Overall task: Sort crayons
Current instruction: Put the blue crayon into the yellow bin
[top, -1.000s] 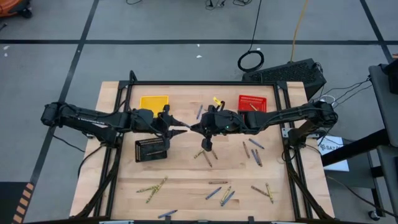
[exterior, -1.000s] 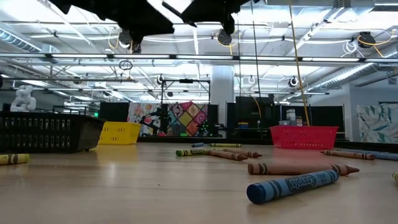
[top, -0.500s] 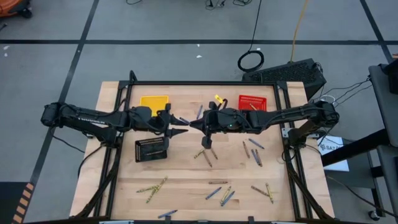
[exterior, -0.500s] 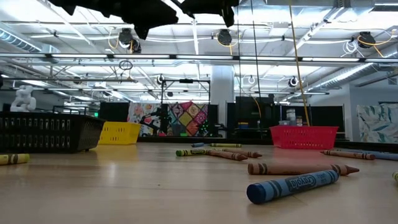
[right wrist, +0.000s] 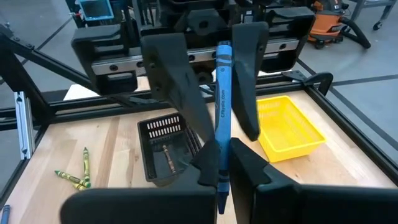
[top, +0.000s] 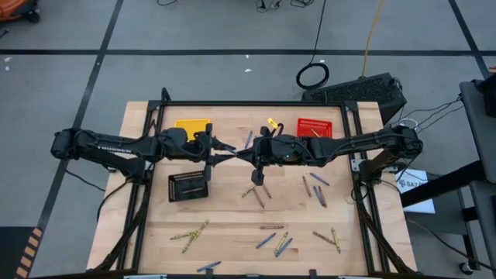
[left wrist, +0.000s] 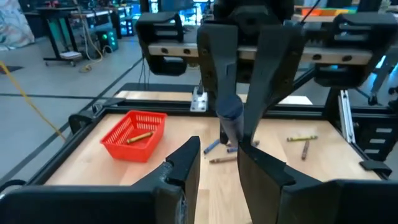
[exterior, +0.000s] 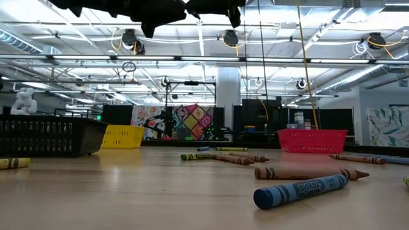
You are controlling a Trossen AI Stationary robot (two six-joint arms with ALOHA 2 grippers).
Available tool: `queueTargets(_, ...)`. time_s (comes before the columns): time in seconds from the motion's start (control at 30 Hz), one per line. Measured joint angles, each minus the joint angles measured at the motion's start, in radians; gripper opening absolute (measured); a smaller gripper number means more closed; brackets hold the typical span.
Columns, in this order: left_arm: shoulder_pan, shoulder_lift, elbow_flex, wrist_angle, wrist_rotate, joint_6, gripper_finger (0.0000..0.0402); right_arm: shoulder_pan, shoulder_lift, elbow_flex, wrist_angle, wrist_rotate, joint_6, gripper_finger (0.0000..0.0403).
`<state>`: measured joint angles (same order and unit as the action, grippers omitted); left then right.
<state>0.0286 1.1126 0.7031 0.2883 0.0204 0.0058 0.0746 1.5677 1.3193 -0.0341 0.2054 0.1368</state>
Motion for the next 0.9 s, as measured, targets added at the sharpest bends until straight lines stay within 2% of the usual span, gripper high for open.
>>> queueTargets(0.33, 0.000, 0.000, 0.000, 0.050, 0.057, 0.000, 0.0112, 0.000, 0.000, 0.000, 0.000, -0.002, 0.000, 0.0000)
queueTargets(0.67, 0.029, 0.000, 0.000, 0.055, 0.058, 0.001, 0.0109, 0.000, 0.000, 0.000, 0.000, -0.001, 0.000, 0.0000)
queueTargets(0.8, 0.040, 0.000, 0.000, 0.054, 0.067, 0.002, 0.0083, 0.000, 0.000, 0.000, 0.000, 0.001, 0.000, 0.0000)
queueTargets(0.9, 0.047, 0.000, 0.000, 0.070, 0.112, 0.001, 0.0051, 0.000, 0.000, 0.000, 0.001, 0.000, -0.001, 0.0000)
